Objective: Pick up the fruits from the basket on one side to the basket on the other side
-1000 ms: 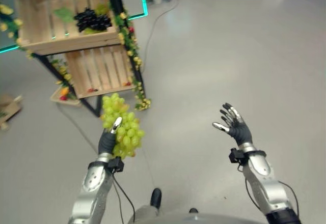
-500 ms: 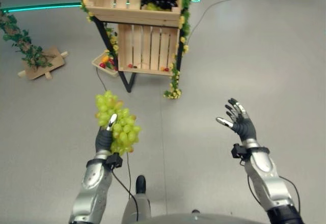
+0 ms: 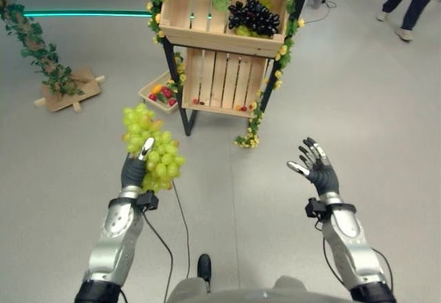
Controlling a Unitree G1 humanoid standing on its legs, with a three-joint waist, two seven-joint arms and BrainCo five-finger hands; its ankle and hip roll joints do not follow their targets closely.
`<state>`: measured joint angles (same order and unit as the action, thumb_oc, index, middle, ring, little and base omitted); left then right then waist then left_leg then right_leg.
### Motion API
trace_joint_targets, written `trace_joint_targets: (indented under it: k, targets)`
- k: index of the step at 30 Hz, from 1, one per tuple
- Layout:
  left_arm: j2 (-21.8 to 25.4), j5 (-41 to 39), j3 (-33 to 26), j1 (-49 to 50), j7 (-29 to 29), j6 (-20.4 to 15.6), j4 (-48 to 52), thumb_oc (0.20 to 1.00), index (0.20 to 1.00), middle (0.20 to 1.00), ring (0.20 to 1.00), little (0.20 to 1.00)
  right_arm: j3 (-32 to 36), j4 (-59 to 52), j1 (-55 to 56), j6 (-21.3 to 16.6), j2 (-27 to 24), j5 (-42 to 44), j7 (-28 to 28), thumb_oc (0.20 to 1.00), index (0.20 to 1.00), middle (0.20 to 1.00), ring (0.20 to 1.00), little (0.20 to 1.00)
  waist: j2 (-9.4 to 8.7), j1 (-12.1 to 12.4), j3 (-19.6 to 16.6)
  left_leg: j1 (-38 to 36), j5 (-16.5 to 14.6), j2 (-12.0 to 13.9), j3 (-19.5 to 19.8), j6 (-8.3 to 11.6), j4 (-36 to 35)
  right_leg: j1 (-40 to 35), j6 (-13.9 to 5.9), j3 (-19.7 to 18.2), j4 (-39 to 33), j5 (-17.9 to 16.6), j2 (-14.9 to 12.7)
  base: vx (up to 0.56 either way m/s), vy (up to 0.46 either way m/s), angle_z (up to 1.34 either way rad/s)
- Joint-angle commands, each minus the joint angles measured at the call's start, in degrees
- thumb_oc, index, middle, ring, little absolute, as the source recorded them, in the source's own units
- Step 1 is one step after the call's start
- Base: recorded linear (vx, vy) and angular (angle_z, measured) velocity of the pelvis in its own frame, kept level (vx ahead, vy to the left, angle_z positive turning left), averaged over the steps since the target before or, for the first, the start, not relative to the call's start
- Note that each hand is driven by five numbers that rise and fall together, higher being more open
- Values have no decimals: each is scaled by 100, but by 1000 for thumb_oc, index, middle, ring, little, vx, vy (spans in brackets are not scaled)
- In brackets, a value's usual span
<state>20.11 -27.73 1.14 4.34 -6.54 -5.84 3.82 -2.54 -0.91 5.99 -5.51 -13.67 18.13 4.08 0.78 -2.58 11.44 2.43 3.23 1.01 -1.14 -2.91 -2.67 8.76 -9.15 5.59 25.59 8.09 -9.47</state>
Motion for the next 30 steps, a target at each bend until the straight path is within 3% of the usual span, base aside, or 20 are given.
trace_joint_targets:
  k: [1, 2, 3, 4, 6, 7, 10, 11, 12, 14, 15, 17, 18, 20, 22, 24, 25, 26, 27, 30]
  targets:
    - [84, 256, -159, -382, 115, -368, 520, 200, 200, 200, 200, 200, 305, 5, -166, -299, -164, 100, 16, 1000, 1000, 1000, 1000, 1000, -135, -93, -166, -342, -571, -57, 3, 257, -233, 275, 217, 508, -1540, -678, 297, 371, -49, 2]
    - [80, 291, -236, -388, 136, -339, 460, 200, 200, 200, 200, 200, 297, 68, -187, -289, -194, 80, -2, 1000, 1000, 1000, 1000, 1000, -208, -93, -157, -537, -730, -83, -118, 309, -233, 498, 176, 1179, -2234, -1049, 237, 368, -48, -16]
    - [81, 291, -241, -388, 138, -338, 457, 200, 200, 200, 200, 200, 293, 71, -190, -290, -193, 79, -2, 1000, 1000, 1000, 1000, 1000, -190, -100, -162, -540, -746, -60, -112, 316, -233, 462, 177, 1198, -2301, -1079, 267, 433, -83, -38]
    - [99, 324, -297, -347, 193, -333, 441, 200, 200, 200, 200, 200, 283, 51, -181, -284, -236, 35, -37, 1000, 1000, 1000, 1000, 1000, -243, -132, -185, -828, -972, -67, -272, 351, -233, 568, 119, 1682, -2584, -1310, 176, 242, -45, -33]
    - [78, 334, -330, -283, 235, -330, 447, 200, 200, 200, 200, 200, 279, 18, -129, -274, -264, -22, -60, 1000, 1000, 1000, 1000, 1000, -216, -134, -177, -999, -1144, -40, -322, 358, -149, 482, 115, 1789, -2661, -1307, 184, 338, -73, -4]
    - [7, 321, -323, -208, 340, -315, 455, 200, 200, 200, 200, 200, 313, 4, 0, -280, -250, -4, -127, 1000, 1000, 1000, 1000, 1000, -220, -142, -247, -1188, -1449, -78, -355, 316, 152, 288, 219, 1866, -2467, -1203, 104, 322, -82, 10]
    - [-113, 262, -272, -134, 384, -315, 445, 200, 200, 200, 200, 200, 313, 103, 58, -288, -302, -16, -137, 1000, 1000, 1000, 1000, 1000, -133, -170, -377, -1229, -1646, -96, -419, 339, 659, 17, 380, 1858, -2505, -1123, 212, 313, -81, -19]
    - [-197, 181, -249, -117, 416, -307, 421, 200, 200, 200, 200, 200, 343, 118, 83, -263, -362, 28, -168, 1000, 1000, 1000, 1000, 1000, -20, -217, -427, -1151, -1481, -120, -383, 440, 1223, -215, 487, 1774, -2550, -1010, 347, 283, -87, -33]
    - [-199, 181, -249, -120, 417, -309, 420, 200, 200, 200, 200, 200, 346, 115, 82, -262, -363, 30, -169, 1000, 1000, 1000, 1000, 1000, -41, -228, -431, -1124, -1452, -147, -374, 435, 1229, -201, 489, 1780, -2559, -1035, 318, 241, -112, -39]
    - [-224, 139, -255, -157, 376, -336, 397, 200, 200, 200, 200, 200, 333, 126, 71, -253, -462, 19, -195, 1000, 1000, 1000, 1000, 1000, 74, -177, -412, -972, -1205, -196, -174, 636, 1749, -407, 591, 1628, -2677, -938, 465, 167, -94, -32]
    - [-256, 113, -312, -110, 350, -351, 385, 200, 200, 200, 200, 200, 303, 114, 29, -245, -515, 58, -239, 1000, 1000, 1000, 1000, 1000, 103, -212, -432, -837, -927, -226, -47, 755, 2239, -500, 674, 1540, -2786, -870, 571, 228, -148, -38]
    - [-305, 10, -314, -72, 331, -358, 406, 200, 200, 200, 200, 200, 282, 41, 34, -260, -606, 119, -313, 1000, 1000, 1000, 1000, 1000, 2, -164, -298, -201, -465, -402, -14, 1122, 4130, -823, 826, 1384, -2937, -793, 604, 212, -203, -49]
    - [-302, -31, -303, -98, 332, -376, 429, 200, 200, 200, 200, 200, 322, 11, 58, -278, -638, 131, -288, 1000, 1000, 1000, 1000, 1000, -59, -135, -196, 74, -402, -449, -96, 1251, 4317, -919, 834, 1371, -2959, -757, 521, 120, -154, -54]
    - [-307, -60, -272, -142, 269, -404, 452, 200, 200, 200, 200, 200, 372, 122, 43, -279, -675, 93, -136, 1000, 1000, 1000, 1000, 1000, -117, -17, -13, 682, -690, -497, -85, 1056, 4130, -1080, 803, 1298, -2999, -717, 461, 114, -87, -54]
    - [-325, -90, -275, -110, 276, -387, 461, 200, 200, 200, 200, 200, 375, 168, 27, -261, -666, 64, -90, 1000, 1000, 1000, 1000, 1000, -124, 21, -9, 810, -718, -453, -62, 999, 4022, -1150, 786, 1217, -3021, -676, 480, 174, 14, -43]
    - [-358, -130, -407, 59, 239, -400, 544, 200, 200, 200, 200, 200, 385, 275, 26, -249, -621, 111, -81, 1000, 1000, 1000, 1000, 1000, -105, 140, -19, 885, -965, -138, 127, 757, 2687, -1236, 666, 987, -3037, -634, 522, 351, 116, -58]
    - [-331, -129, -450, 126, 182, -409, 600, 200, 200, 200, 200, 200, 285, 441, -39, -242, -662, 7, -40, 1000, 1000, 1000, 1000, 1000, -8, 299, -16, 875, -574, 85, 613, 764, 1511, -1347, 612, 742, -3036, -545, 695, 275, 78, -50]
    - [-335, -129, -453, 132, 181, -407, 605, 200, 200, 200, 200, 200, 277, 455, -47, -249, -665, 5, -37, 1000, 1000, 1000, 1000, 1000, -26, 324, 23, 724, -491, 92, 579, 777, 1319, -1393, 623, 709, -3034, -541, 687, 302, 109, -93]
    - [-318, -92, -457, 146, 129, -444, 621, 200, 200, 200, 200, 200, 253, 483, -82, -263, -726, -22, -37, 1000, 1000, 1000, 1000, 1000, 86, 367, 86, 832, -80, 408, 732, 843, 671, -1472, 611, 637, -3008, -407, 733, 166, 69, -97]
    - [-357, -166, -551, 284, 146, -463, 611, 200, 200, 200, 200, 200, 282, 491, -23, -224, -731, -21, -37, 1000, 1000, 1000, 1000, 1000, 177, 334, 53, 545, 22, 543, 675, 884, 378, -1579, 601, 536, -2931, -258, 761, 120, 69, -25]
